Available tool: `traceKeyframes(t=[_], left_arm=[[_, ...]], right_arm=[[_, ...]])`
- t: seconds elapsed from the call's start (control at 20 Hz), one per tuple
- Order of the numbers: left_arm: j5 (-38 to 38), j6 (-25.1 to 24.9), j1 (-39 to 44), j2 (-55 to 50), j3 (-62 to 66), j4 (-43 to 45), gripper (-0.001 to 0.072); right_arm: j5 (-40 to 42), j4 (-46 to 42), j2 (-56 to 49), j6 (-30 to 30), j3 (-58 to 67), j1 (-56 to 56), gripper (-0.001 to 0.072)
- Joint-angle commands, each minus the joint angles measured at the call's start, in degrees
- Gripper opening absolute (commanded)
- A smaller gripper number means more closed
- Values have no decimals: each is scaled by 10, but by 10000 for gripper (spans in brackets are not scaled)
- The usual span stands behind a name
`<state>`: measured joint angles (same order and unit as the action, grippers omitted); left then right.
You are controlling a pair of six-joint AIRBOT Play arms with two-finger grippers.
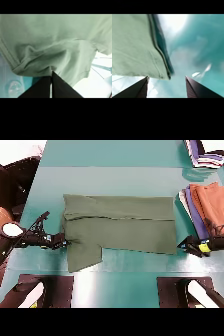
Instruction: Fold the shirts.
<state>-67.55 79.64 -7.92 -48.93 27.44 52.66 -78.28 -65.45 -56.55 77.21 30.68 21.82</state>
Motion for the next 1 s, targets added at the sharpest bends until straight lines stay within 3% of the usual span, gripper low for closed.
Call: traceKeyframes(t=[0.0, 0.1, 0.15, 0.2, 0.3, 0.5, 0.75, 0.85, 0.95], left_arm=[[-3, -2, 0, 3, 10, 5, 22], [-5, -2, 0, 3, 10, 16, 23], [-12, -2, 0, 3, 10, 24, 23], [-21, -1, 0, 3, 12, 36, 22], [-52, 9, 0, 3, 27, 82, 21], [-126, 36, 0, 67, 49, 143, 21], [-259, 87, 0, 203, 55, 129, 21], [-245, 89, 0, 194, 77, 112, 21], [-184, 81, 8, 162, 100, 106, 21]], right_arm=[[38, 52, -38, -15, -56, 4, 463], [60, 60, -58, -17, -55, -36, 426], [65, 58, -65, -17, -50, -59, 368], [65, 52, -69, -17, -42, -81, 199], [54, 35, -62, -18, -19, -116, 12], [-47, -60, 27, -18, 34, -149, 14], [-142, -151, 172, -1, 69, -148, 13], [-129, -151, 183, -1, 103, -149, 12], [-112, -151, 148, -1, 143, -149, 13]])
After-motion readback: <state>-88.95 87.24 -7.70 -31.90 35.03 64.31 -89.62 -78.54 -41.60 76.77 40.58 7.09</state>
